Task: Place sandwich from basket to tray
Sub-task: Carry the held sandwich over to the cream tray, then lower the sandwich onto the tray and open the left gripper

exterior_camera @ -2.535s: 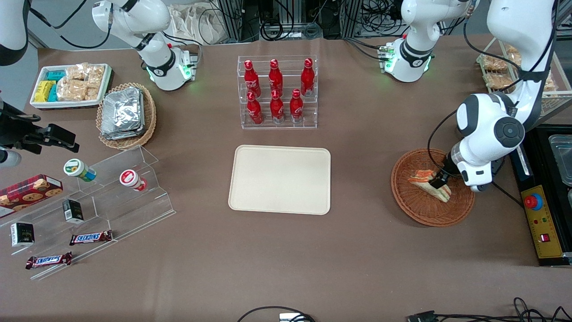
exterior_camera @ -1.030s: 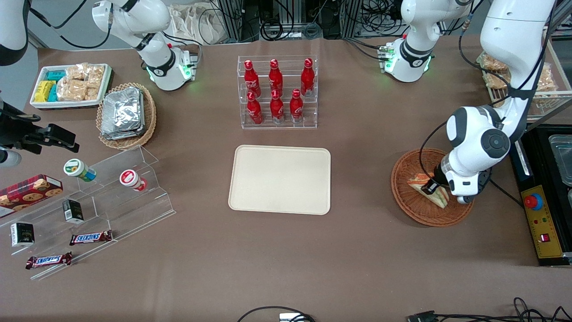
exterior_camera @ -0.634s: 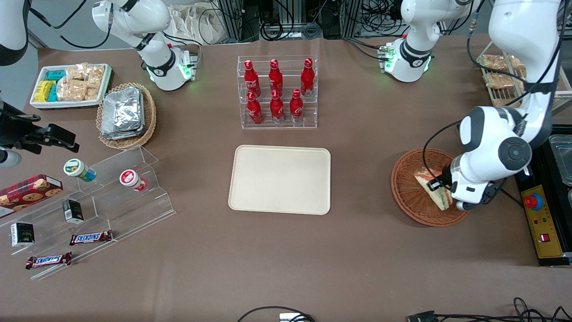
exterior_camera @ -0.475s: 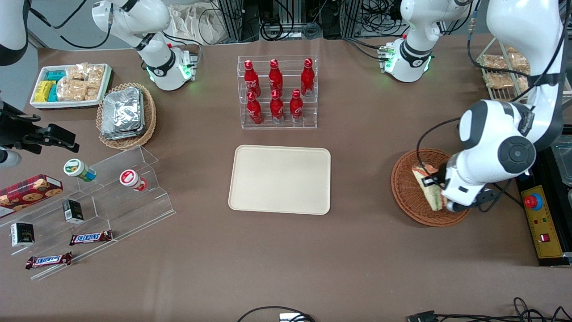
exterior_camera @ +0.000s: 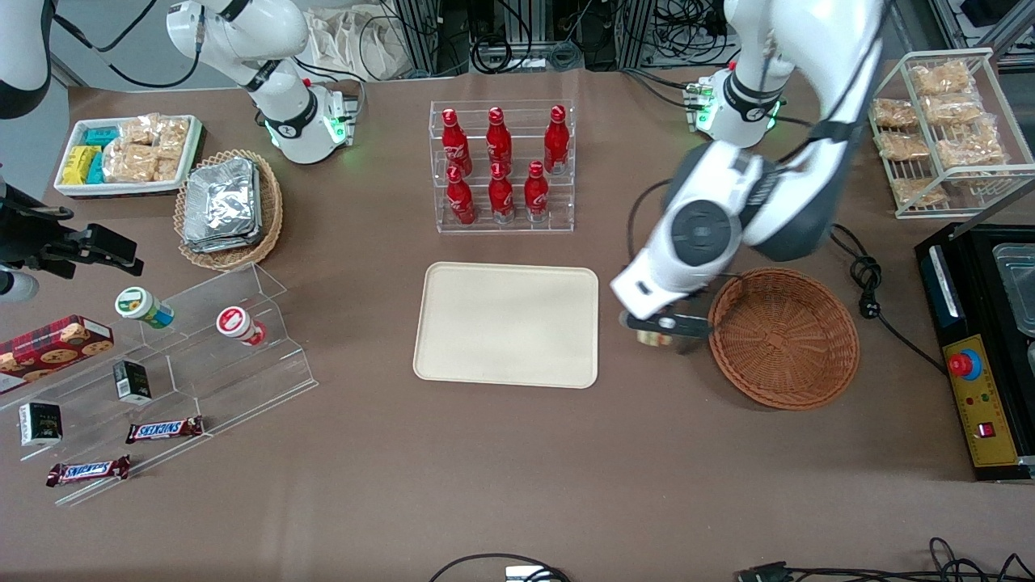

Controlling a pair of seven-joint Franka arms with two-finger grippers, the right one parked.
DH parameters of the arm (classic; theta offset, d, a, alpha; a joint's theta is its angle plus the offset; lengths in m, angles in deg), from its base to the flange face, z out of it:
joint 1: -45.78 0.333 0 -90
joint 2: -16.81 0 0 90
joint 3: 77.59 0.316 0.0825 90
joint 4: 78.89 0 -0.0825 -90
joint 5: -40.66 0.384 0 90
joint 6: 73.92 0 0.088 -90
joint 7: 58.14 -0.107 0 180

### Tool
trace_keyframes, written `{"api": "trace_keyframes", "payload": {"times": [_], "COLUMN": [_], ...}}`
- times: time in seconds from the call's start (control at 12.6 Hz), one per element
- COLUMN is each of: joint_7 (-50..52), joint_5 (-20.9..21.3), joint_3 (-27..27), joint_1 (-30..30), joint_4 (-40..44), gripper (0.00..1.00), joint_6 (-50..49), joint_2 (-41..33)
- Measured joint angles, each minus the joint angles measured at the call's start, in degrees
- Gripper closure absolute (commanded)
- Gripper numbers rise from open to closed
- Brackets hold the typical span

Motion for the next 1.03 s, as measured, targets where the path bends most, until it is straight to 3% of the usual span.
{"api": "trace_keyframes", "payload": {"times": [0.55, 0.79, 0.87, 0.95, 1.03], "joint_7": [9.0, 8.9, 8.9, 8.9, 8.9], "joint_5": [-0.4, 1.8, 2.9, 3.4, 3.5], "joint_3": [0.2, 0.9, 1.2, 1.4, 1.6], "joint_1": [-9.4, -9.4, -9.1, -8.8, -8.4], "joint_4": [0.1, 0.2, 0.3, 0.4, 0.5], "gripper": [1.0, 1.0, 0.94, 0.3, 0.0], "joint_6": [22.6, 25.0, 25.0, 25.0, 25.0], "joint_2": [13.2, 14.2, 14.3, 14.4, 14.5]}}
